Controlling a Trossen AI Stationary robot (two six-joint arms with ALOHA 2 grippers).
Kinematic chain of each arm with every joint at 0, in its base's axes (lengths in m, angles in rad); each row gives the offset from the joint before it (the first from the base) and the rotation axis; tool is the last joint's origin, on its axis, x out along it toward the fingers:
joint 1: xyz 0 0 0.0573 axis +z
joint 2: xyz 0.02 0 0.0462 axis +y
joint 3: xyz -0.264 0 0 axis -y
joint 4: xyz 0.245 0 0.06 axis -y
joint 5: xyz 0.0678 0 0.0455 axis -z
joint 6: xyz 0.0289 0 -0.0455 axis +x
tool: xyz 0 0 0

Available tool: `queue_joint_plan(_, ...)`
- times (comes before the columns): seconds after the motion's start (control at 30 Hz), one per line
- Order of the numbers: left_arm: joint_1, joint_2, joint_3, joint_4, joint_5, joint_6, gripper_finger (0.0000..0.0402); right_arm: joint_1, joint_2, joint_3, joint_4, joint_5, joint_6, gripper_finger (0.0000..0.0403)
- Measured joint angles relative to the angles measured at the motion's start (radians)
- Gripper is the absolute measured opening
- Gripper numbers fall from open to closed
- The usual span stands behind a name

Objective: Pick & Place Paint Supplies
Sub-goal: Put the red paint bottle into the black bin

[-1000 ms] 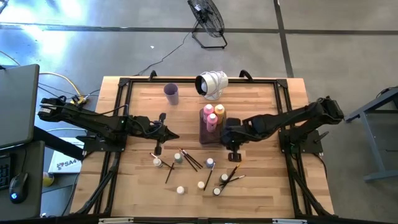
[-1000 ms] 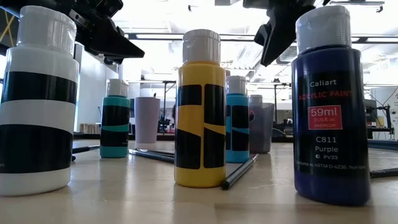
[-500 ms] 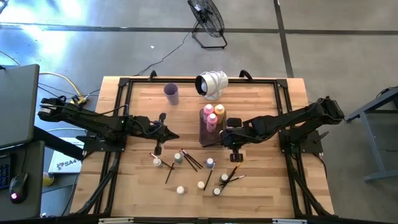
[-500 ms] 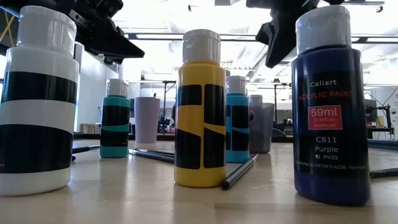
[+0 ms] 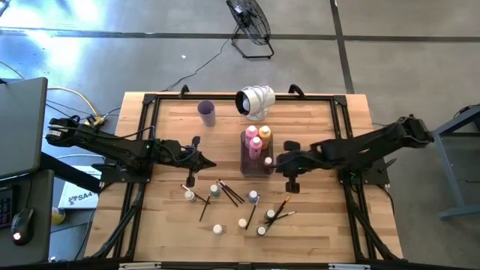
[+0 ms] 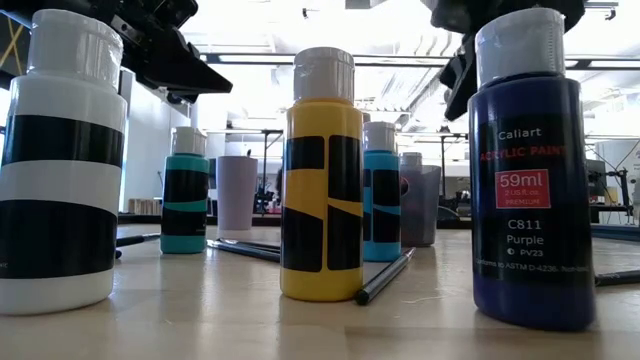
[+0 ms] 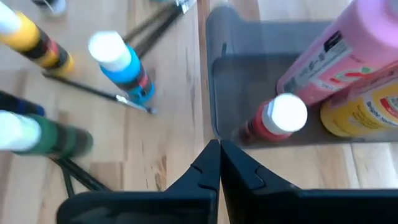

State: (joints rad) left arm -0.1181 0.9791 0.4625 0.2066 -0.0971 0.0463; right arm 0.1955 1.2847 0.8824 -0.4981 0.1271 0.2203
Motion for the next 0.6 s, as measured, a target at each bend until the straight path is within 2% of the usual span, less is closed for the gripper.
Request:
queue_joint_plan(0.23, 0.000, 0.000, 0.000, 0.001, 0.000, 0.000, 0.0000, 0.001, -0.147, -0.155, 0.190, -0.001, 0.080, 0.0002)
queue_joint_plan(0.6, 0.000, 0.000, 0.000, 0.000, 0.000, 0.000, 0.0000, 0.012, -0.156, -0.303, 0.479, -0.015, 0.090, 0.0002)
